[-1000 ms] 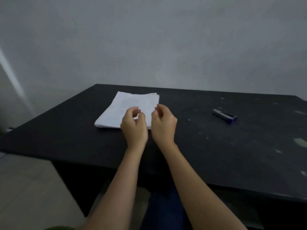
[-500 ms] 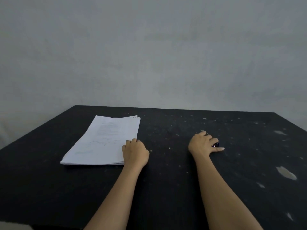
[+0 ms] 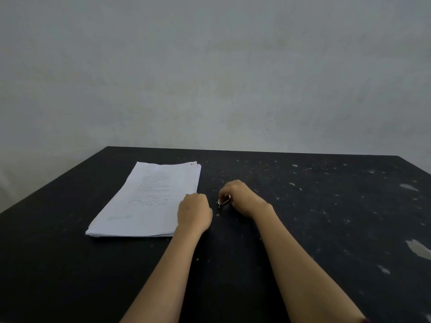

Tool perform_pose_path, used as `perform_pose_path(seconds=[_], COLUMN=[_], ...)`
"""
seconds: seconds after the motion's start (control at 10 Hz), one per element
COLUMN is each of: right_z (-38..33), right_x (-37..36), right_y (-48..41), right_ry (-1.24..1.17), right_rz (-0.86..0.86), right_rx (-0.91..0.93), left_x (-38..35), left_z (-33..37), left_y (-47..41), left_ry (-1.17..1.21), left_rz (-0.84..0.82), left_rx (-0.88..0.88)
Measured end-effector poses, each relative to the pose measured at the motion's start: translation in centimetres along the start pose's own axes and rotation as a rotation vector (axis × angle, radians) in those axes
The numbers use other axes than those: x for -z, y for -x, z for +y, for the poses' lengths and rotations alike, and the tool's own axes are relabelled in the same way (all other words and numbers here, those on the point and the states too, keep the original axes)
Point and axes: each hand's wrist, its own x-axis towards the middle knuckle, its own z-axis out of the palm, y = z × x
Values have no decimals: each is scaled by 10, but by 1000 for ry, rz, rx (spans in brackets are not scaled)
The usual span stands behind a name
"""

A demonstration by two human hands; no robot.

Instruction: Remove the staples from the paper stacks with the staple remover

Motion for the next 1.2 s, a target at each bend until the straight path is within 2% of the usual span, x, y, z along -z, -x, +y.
perform_pose_path(seconds=[0.1,0.2,0.3,0.4,0.7,0.9,1.1,1.2], right_z=[-3,-5,-5,-5,-1,2,0,-5], right_x=[0,-1,-3,-1,-2,11,60,90], right_y=[-1,0,-4,-8,-7,3,4,2], right_ry=[-99,-203,-236,-231,-361,-337,-83,-25], right_rz=[2,131,283,234,316,347,295,299], right_rx=[16,-80,-313,-425,-450,-514,-431,-432], left_x=[-6,-18,-29,-33,-36,-20,23,49], left_z=[5,10,13,19,29,37,70,87], left_y=[-6,-10,-11,-8,-10,-14,-45,-54], left_ry=[152,255,307,272,163,247,214,154], left_rz=[-1,-42,46,92,81,240,70,9], left_rx=[21,65,49,18,13,-157,-323,-330])
